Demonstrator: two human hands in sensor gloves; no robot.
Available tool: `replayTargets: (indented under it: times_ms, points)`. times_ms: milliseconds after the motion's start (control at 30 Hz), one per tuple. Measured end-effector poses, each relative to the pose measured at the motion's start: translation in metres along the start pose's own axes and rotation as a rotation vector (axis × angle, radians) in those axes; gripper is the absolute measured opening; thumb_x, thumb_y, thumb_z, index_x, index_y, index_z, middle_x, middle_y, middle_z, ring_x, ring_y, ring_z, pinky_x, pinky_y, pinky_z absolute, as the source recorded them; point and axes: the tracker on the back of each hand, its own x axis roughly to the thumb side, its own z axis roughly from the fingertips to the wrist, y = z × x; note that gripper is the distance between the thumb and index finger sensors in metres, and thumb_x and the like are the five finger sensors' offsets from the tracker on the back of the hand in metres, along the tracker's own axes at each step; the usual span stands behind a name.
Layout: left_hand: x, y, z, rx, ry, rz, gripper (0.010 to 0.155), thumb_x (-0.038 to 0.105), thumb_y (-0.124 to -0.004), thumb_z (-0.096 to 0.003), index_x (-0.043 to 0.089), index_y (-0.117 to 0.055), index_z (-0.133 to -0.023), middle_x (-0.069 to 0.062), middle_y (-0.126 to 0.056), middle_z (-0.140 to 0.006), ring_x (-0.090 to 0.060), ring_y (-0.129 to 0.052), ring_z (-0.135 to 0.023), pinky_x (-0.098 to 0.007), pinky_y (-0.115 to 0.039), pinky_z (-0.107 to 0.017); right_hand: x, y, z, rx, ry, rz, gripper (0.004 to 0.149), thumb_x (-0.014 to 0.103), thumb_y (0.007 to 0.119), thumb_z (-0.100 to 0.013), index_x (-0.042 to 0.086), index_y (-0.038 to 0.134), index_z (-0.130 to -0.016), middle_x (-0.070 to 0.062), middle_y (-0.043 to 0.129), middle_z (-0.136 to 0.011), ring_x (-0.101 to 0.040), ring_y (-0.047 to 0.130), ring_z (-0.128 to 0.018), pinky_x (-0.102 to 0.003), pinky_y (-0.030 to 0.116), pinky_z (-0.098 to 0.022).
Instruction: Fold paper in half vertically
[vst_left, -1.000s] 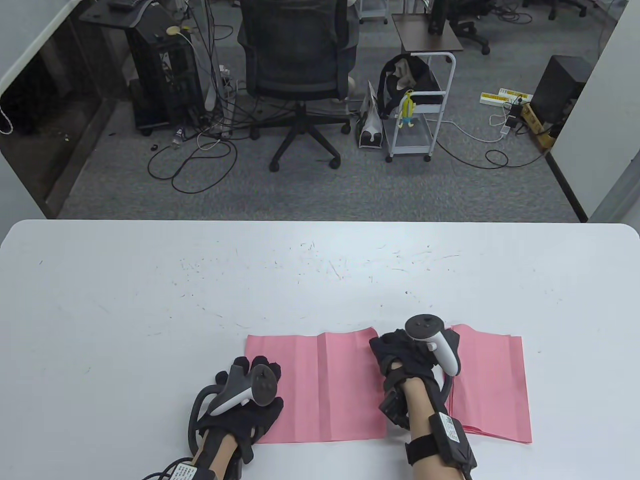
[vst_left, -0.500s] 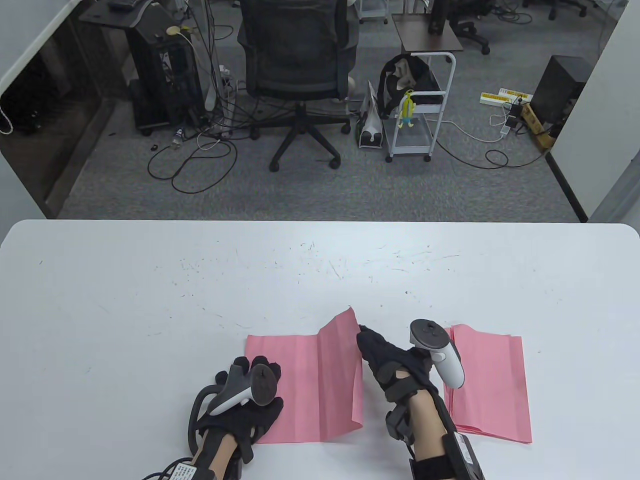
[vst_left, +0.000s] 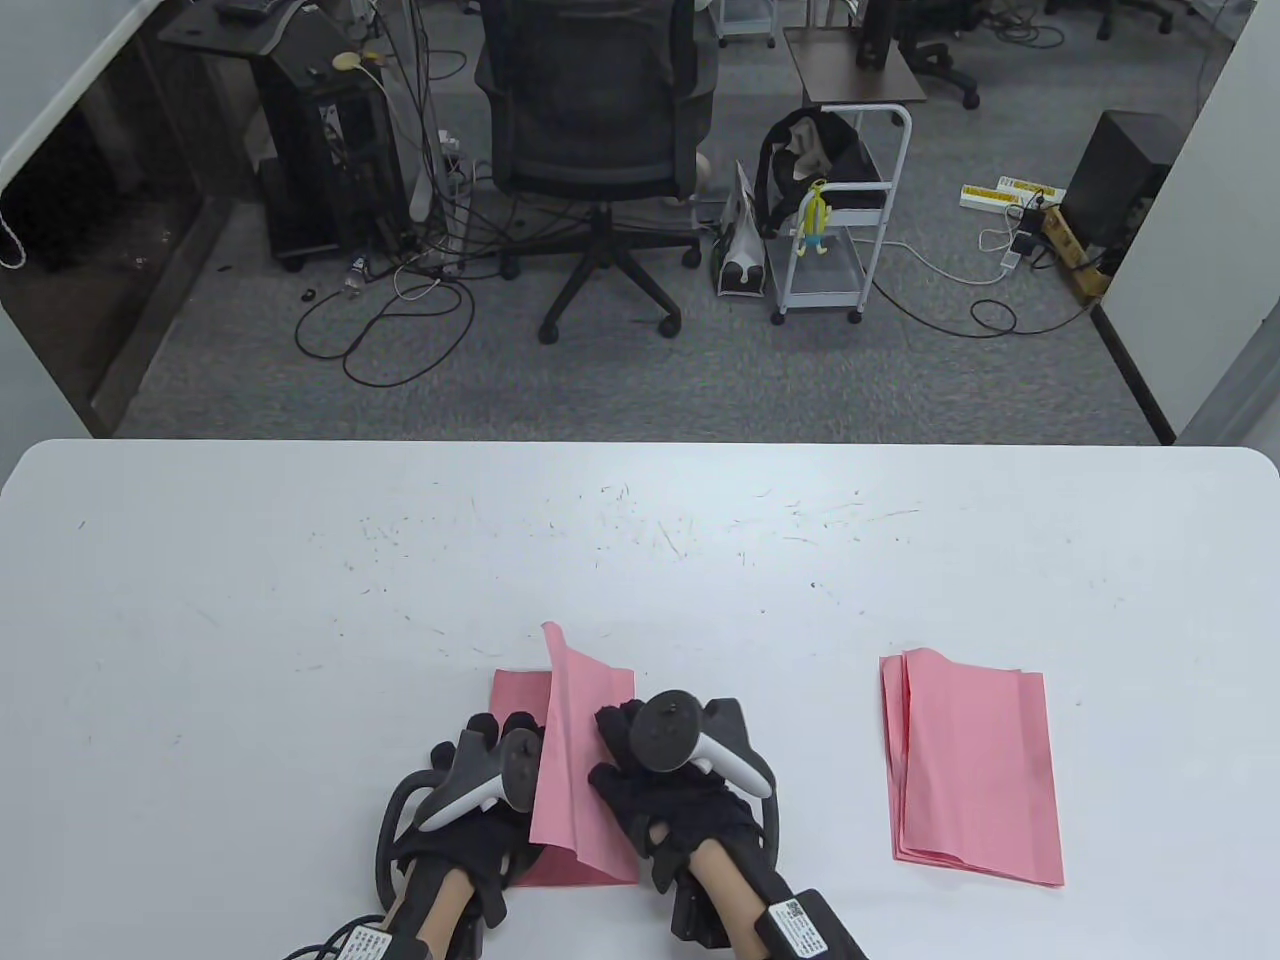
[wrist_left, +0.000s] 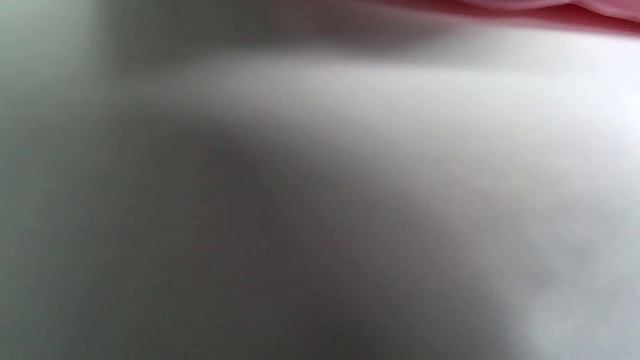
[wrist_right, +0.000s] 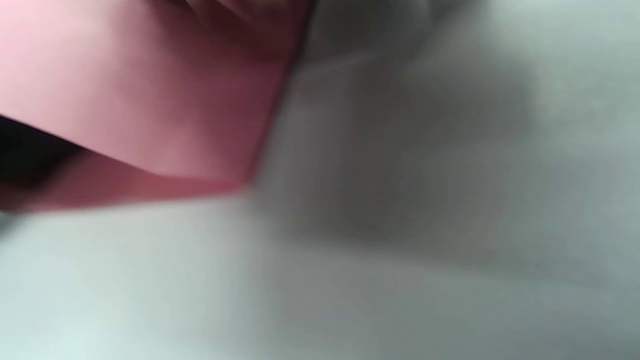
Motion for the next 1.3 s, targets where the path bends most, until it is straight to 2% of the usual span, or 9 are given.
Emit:
replayTargets:
  times_ms: [167, 400, 533, 633, 800, 900, 1067, 1167, 1300]
  points:
    - [0.0, 0.0, 0.0, 0.001, 0.001, -0.002, 0.075, 0.063, -0.039, -0.0539, 0.036, -0.002, -0.113, 0.004, 0.007, -0.121, -0.039, 0.005, -0.11, -0.068, -0.01, -0.077, 0.004, 0.017, -0.007, 0.022, 0.062, 0.166, 0.068, 0.054, 0.057, -0.051, 0.038, 0.02, -0.106, 0.004, 0.009, -0.115, -0.027, 0.007, -0.107, -0.057, 0.017, -0.078]
    - [0.001, 0.0, 0.0, 0.011, 0.008, -0.017, 0.075, 0.064, -0.04, -0.0538, 0.036, -0.003, -0.114, 0.004, 0.005, -0.122, -0.039, 0.003, -0.111, -0.068, -0.012, -0.078, 0.0, 0.02, -0.008, 0.036, 0.045, 0.134, 0.068, 0.055, 0.054, -0.051, 0.038, 0.017, -0.105, 0.006, 0.005, -0.114, -0.025, 0.003, -0.105, -0.055, 0.011, -0.076]
    - [-0.002, 0.005, 0.002, 0.042, 0.012, -0.016, 0.074, 0.063, -0.044, -0.0542, 0.038, -0.009, -0.115, 0.006, -0.001, -0.124, -0.036, 0.002, -0.112, -0.066, -0.014, -0.079, 0.0, 0.02, -0.008, 0.043, 0.042, 0.131, 0.069, 0.055, 0.054, -0.051, 0.038, 0.015, -0.105, 0.006, 0.004, -0.114, -0.024, 0.001, -0.105, -0.055, 0.009, -0.076]
    - [-0.017, 0.013, 0.009, 0.104, 0.068, -0.016, 0.073, 0.061, -0.045, -0.0546, 0.038, -0.013, -0.116, 0.004, -0.007, -0.126, -0.035, -0.001, -0.113, -0.066, -0.016, -0.08, 0.0, 0.02, -0.008, 0.045, 0.043, 0.13, 0.069, 0.056, 0.053, -0.051, 0.038, 0.015, -0.105, 0.006, 0.003, -0.113, -0.024, 0.001, -0.105, -0.055, 0.009, -0.076]
    - [-0.053, 0.024, 0.023, 0.192, 0.149, 0.159, 0.071, 0.057, -0.046, -0.0555, 0.037, -0.018, -0.117, 0.001, -0.012, -0.127, -0.036, -0.004, -0.114, -0.066, -0.017, -0.08, 0.0, 0.02, -0.008, 0.048, 0.044, 0.131, 0.069, 0.056, 0.053, -0.051, 0.038, 0.015, -0.105, 0.006, 0.003, -0.113, -0.024, 0.0, -0.105, -0.055, 0.009, -0.075]
    - [-0.06, 0.029, 0.031, 0.252, 0.147, 0.251, 0.071, 0.056, -0.047, -0.0557, 0.035, -0.019, -0.117, 0.0, -0.013, -0.127, -0.037, -0.005, -0.114, -0.067, -0.018, -0.08, 0.0, 0.02, -0.008, 0.049, 0.044, 0.131, 0.069, 0.056, 0.053, -0.051, 0.038, 0.014, -0.105, 0.006, 0.003, -0.113, -0.024, 0.0, -0.105, -0.055, 0.008, -0.075]
    - [-0.026, 0.033, 0.036, 0.304, 0.007, 0.182, 0.071, 0.057, -0.048, -0.0552, 0.036, -0.02, -0.117, 0.001, -0.013, -0.128, -0.036, -0.006, -0.115, -0.066, -0.021, -0.08, 0.0, 0.02, -0.008, 0.054, 0.043, 0.129, 0.069, 0.056, 0.053, -0.051, 0.038, 0.014, -0.105, 0.006, 0.002, -0.113, -0.024, -0.001, -0.104, -0.055, 0.008, -0.075]
    - [0.0, 0.026, 0.031, 0.272, -0.075, 0.109, 0.071, 0.057, -0.048, -0.0551, 0.036, -0.02, -0.117, 0.001, -0.013, -0.128, -0.035, -0.006, -0.115, -0.066, -0.021, -0.081, 0.0, 0.02, -0.008, 0.055, 0.043, 0.13, 0.069, 0.056, 0.053, -0.051, 0.038, 0.014, -0.105, 0.006, 0.001, -0.113, -0.024, -0.001, -0.104, -0.055, 0.007, -0.075]
    - [0.015, 0.015, 0.018, 0.209, -0.069, 0.011, 0.071, 0.057, -0.048, -0.0551, 0.036, -0.019, -0.117, 0.001, -0.013, -0.127, -0.034, -0.006, -0.114, -0.066, -0.02, -0.081, 0.0, 0.02, -0.008, 0.056, 0.044, 0.13, 0.069, 0.056, 0.052, -0.051, 0.038, 0.013, -0.105, 0.007, 0.001, -0.113, -0.024, -0.001, -0.104, -0.055, 0.007, -0.075]
